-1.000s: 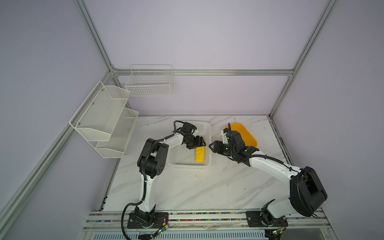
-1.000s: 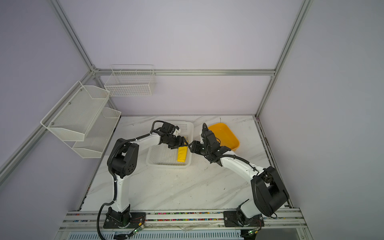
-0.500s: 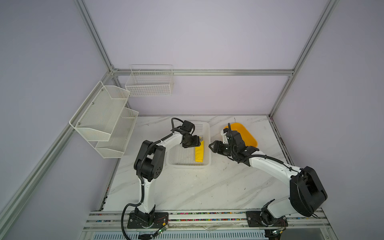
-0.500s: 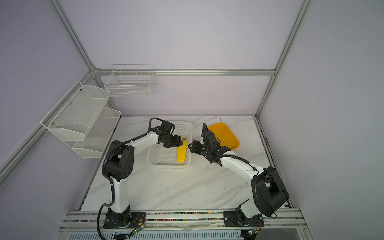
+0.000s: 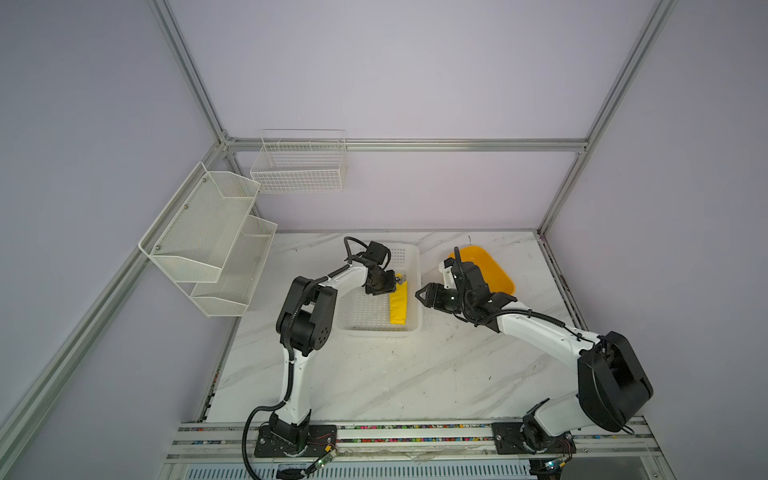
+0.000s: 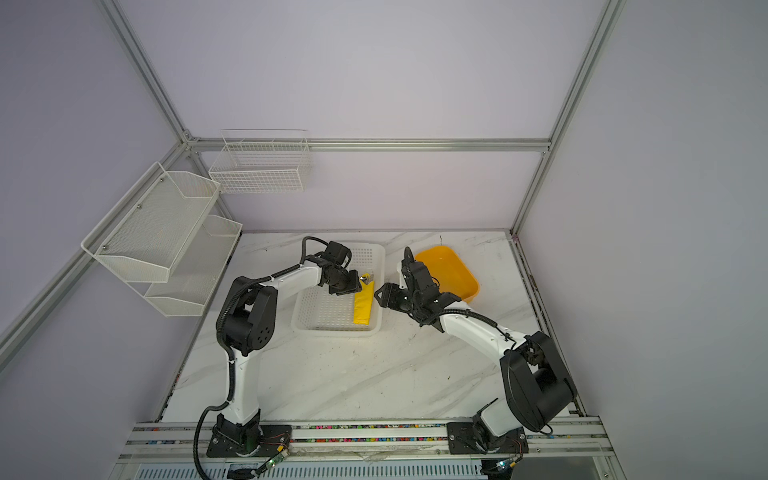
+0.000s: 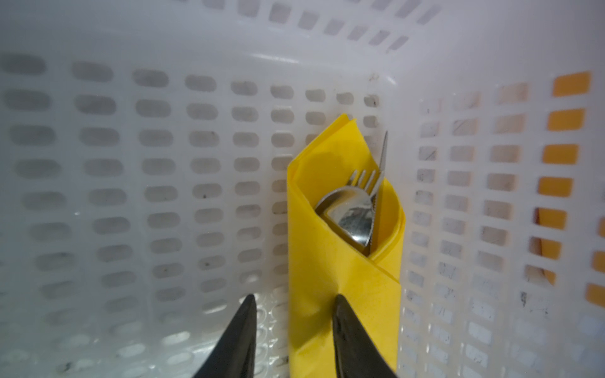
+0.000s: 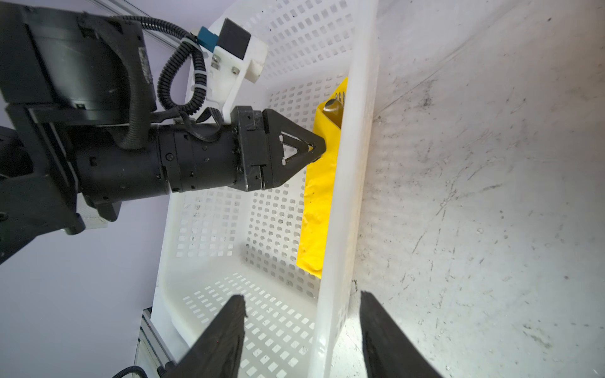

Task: Place the utensils on the paper napkin and roll it up
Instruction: 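Open the left gripper to release the roll and lift away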

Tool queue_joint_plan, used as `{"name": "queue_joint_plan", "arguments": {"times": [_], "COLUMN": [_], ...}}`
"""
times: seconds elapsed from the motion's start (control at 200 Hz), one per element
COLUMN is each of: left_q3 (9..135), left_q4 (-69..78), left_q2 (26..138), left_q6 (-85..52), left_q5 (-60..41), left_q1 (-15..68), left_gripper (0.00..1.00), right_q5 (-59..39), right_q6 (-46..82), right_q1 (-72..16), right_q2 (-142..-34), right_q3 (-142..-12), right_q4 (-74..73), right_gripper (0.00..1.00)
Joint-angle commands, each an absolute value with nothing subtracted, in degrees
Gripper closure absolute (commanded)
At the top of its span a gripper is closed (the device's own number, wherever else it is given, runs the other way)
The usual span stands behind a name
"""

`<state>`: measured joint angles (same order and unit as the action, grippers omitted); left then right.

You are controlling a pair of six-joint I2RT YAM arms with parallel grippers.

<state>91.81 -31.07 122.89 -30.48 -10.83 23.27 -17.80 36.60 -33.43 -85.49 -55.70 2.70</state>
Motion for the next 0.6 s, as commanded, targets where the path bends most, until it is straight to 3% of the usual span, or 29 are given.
{"name": "queue_joint_plan", "arguments": {"times": [0.0, 0.435, 0.595], "left_q3": [94.9, 93.5, 94.6], "left_q4": [-30.3, -31.8, -32.0], "left_q2": [123.5, 123.2, 120.8], "left_q6": [-30.5, -30.0, -29.1], "left_q5": [-9.2, -8.2, -9.6], "left_q1": [22.8, 22.8, 22.9], "left_gripper": [0.66, 0.79, 0.71], "right_q5": [-18.4, -18.0, -14.3], "right_q6": [35.9, 36.0, 35.3], "right_q1": [-33.6, -33.6, -33.6], "right_q2": [-86.0, -85.1, -80.9], "right_q3": [-57.0, -56.8, -55.7], "right_q4": [2.0, 2.1, 2.1], "right_gripper": [0.42, 0.42, 0.42]}}
